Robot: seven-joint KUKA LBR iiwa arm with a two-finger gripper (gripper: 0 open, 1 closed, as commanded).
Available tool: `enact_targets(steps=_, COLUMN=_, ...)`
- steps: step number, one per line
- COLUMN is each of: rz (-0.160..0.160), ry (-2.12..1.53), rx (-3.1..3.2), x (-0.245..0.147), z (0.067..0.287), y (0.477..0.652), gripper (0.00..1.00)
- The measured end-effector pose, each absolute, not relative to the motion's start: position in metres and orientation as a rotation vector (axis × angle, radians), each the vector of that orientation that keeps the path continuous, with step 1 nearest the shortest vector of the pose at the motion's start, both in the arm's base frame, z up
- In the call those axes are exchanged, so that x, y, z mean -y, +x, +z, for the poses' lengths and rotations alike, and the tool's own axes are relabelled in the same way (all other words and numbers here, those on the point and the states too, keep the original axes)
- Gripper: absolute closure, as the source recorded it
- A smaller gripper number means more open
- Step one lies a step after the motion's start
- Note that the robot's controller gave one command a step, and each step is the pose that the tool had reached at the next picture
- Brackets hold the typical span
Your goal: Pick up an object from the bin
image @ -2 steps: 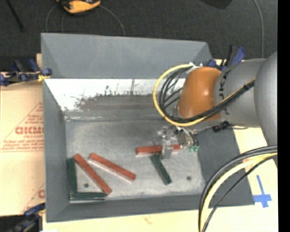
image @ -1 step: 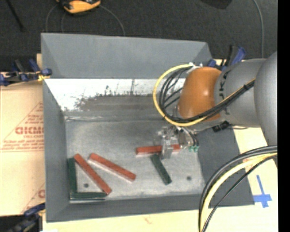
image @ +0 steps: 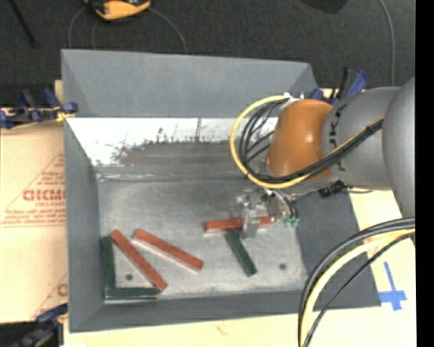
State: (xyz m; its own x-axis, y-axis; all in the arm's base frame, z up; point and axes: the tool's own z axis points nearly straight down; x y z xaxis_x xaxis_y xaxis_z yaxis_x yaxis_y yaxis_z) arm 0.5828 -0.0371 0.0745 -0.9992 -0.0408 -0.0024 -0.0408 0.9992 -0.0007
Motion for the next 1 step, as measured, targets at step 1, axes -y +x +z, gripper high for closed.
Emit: enact_targets(steps=1, rz=0.000, ry=-0.065, rx=-3.144, x=0.0373, z=0.0921, y=0.5814, gripper=1.00)
